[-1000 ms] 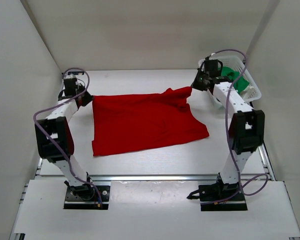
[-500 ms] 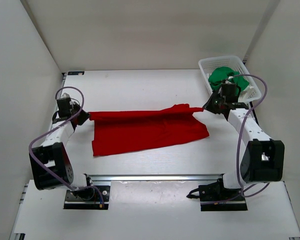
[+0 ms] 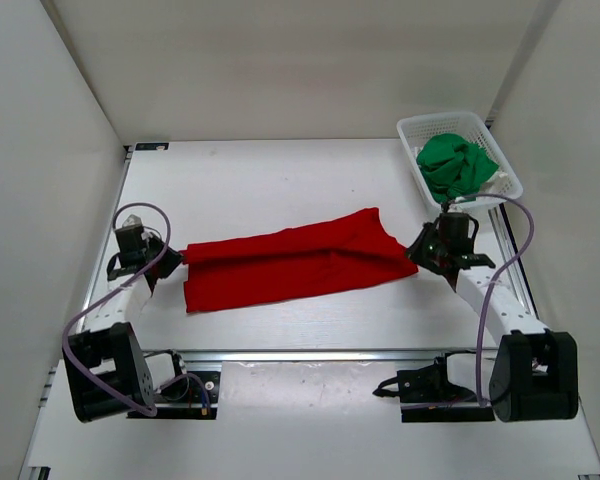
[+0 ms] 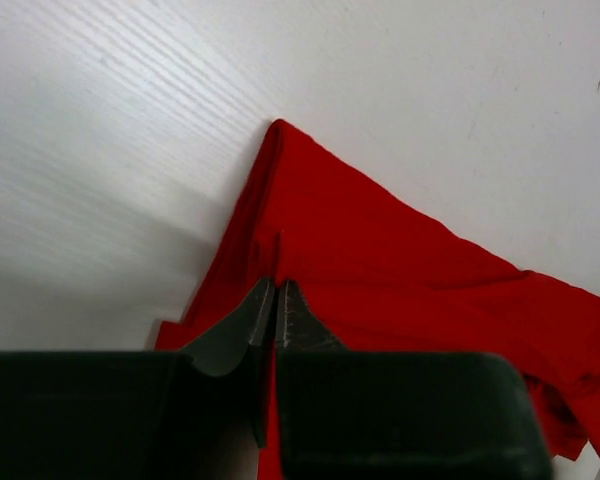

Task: Fold and stack the t-shirts
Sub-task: Fold the other side of the tshirt into a rectangle

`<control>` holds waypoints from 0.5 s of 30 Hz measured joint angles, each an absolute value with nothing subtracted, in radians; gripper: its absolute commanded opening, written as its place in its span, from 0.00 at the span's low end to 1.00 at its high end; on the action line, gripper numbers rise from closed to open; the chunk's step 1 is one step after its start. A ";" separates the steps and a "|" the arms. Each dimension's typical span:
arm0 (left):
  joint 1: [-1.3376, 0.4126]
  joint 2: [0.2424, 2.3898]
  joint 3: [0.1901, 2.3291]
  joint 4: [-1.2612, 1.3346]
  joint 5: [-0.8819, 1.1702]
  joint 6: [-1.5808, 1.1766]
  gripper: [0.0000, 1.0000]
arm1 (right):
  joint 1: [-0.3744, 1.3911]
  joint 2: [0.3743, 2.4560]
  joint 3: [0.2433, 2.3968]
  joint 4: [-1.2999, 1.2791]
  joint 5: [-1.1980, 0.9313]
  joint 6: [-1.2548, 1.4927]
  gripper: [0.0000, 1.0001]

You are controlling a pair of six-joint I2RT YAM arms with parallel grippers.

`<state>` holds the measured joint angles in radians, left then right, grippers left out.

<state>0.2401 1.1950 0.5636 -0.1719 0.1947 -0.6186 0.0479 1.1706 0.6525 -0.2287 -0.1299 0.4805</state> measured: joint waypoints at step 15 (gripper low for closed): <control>0.264 0.978 0.490 -0.156 0.217 -0.664 0.41 | 0.112 1.021 0.513 -0.230 -0.032 0.527 0.07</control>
